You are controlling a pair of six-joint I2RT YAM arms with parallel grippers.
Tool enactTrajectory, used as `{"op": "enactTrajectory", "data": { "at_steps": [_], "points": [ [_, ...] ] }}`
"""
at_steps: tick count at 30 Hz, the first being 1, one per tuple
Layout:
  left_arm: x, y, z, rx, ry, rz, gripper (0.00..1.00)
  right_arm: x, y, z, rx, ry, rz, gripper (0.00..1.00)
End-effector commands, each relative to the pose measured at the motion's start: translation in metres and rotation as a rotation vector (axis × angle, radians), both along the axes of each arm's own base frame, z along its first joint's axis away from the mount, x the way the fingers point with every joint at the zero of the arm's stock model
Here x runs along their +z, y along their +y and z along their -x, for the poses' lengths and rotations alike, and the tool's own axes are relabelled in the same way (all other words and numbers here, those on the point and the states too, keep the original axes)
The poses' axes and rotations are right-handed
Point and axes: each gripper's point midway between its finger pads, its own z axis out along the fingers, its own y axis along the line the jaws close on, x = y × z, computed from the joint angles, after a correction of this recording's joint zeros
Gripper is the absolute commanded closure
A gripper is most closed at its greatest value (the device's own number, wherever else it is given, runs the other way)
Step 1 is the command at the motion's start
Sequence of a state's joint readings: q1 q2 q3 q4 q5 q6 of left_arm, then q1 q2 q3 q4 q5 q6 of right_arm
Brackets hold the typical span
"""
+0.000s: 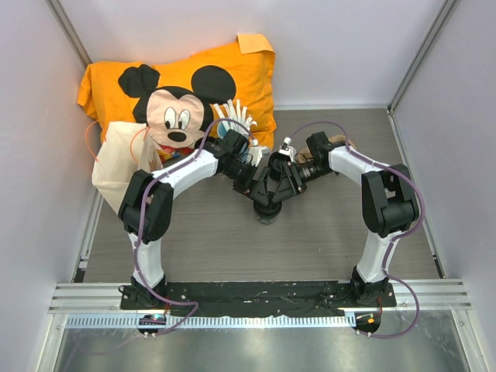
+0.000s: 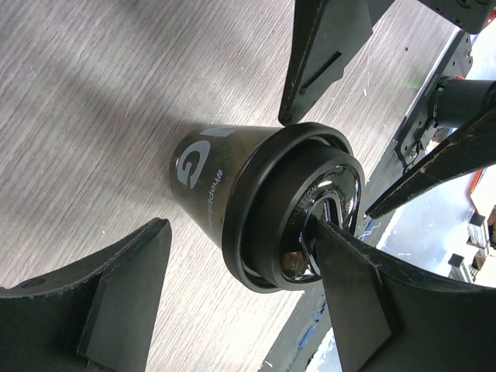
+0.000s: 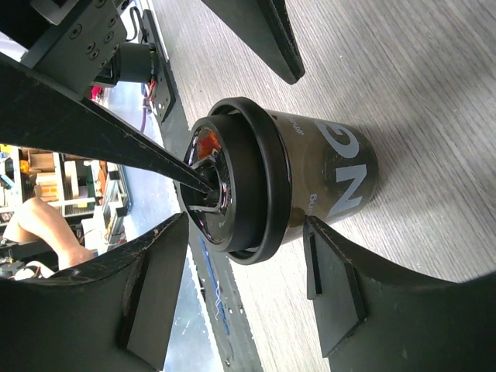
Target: Pack the takeout coffee
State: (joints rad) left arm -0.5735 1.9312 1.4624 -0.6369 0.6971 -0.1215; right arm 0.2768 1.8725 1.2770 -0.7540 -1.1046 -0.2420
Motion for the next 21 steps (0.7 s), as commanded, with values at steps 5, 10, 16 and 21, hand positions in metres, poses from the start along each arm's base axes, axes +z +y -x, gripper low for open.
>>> {"op": "enactTrajectory", "data": {
  "at_steps": [5,10,16,21],
  "points": [
    [0.003,-0.001,-0.015,-0.003,-0.036,-0.018,0.21,0.005,-0.003,-0.006,0.005,-0.054,-0.009,0.35],
    [0.019,-0.009,-0.02,-0.026,-0.051,0.02,0.2,0.004,-0.005,-0.003,0.005,-0.053,-0.01,0.36],
    [0.029,-0.013,-0.018,-0.056,-0.046,0.043,0.18,0.002,-0.007,0.001,0.006,-0.05,-0.01,0.36],
    [0.029,-0.007,-0.016,-0.041,-0.04,0.012,0.18,0.005,-0.009,0.004,0.001,-0.054,-0.008,0.37]
  ]
}}
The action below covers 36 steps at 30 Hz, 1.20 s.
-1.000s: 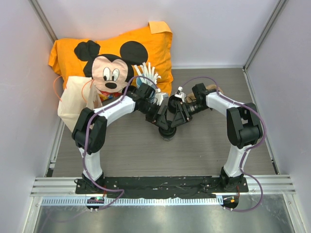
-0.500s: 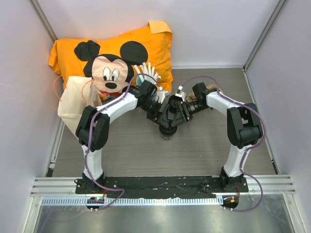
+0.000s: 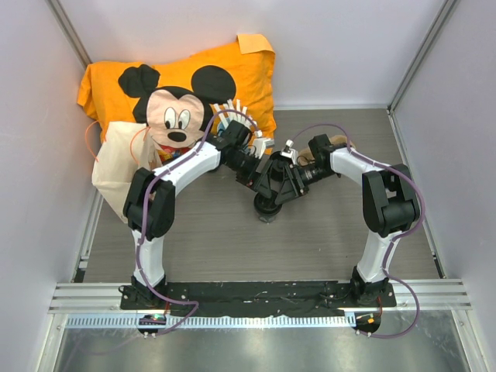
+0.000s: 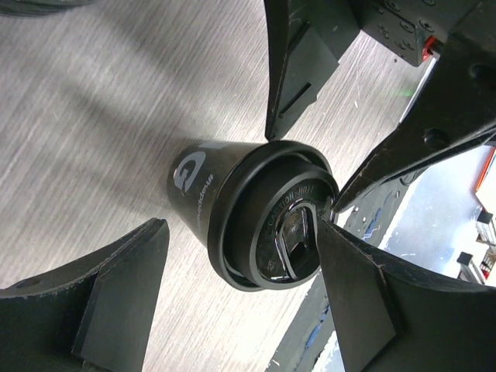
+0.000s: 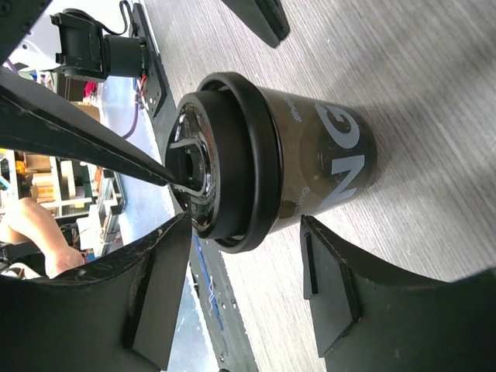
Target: Pack the takeout coffee
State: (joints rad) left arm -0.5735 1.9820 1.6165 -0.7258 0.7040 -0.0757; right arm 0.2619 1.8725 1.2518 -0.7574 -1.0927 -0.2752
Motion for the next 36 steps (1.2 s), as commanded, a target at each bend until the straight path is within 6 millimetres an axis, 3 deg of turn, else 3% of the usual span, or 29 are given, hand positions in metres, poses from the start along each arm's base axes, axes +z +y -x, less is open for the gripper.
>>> {"op": "enactTrajectory", "data": {
  "at_steps": [1,8,14,29,36],
  "points": [
    [0.007,0.005,0.002,0.008,0.008,-0.015,0.18,0.014,-0.002,0.002,0.003,-0.051,-0.022,0.37],
    [-0.006,0.018,0.025,0.068,0.094,-0.041,0.18,0.025,-0.006,-0.005,-0.021,-0.089,-0.036,0.36],
    [0.001,0.017,0.03,0.056,0.125,-0.038,0.18,0.028,-0.005,-0.008,-0.031,-0.096,-0.046,0.36],
    [-0.016,0.017,0.02,0.069,0.159,-0.073,0.22,0.017,-0.006,-0.006,-0.026,-0.095,-0.038,0.36],
    [0.005,0.015,0.007,0.071,0.125,0.001,0.22,0.019,-0.005,0.003,-0.019,-0.06,-0.071,0.36]
  ]
}}
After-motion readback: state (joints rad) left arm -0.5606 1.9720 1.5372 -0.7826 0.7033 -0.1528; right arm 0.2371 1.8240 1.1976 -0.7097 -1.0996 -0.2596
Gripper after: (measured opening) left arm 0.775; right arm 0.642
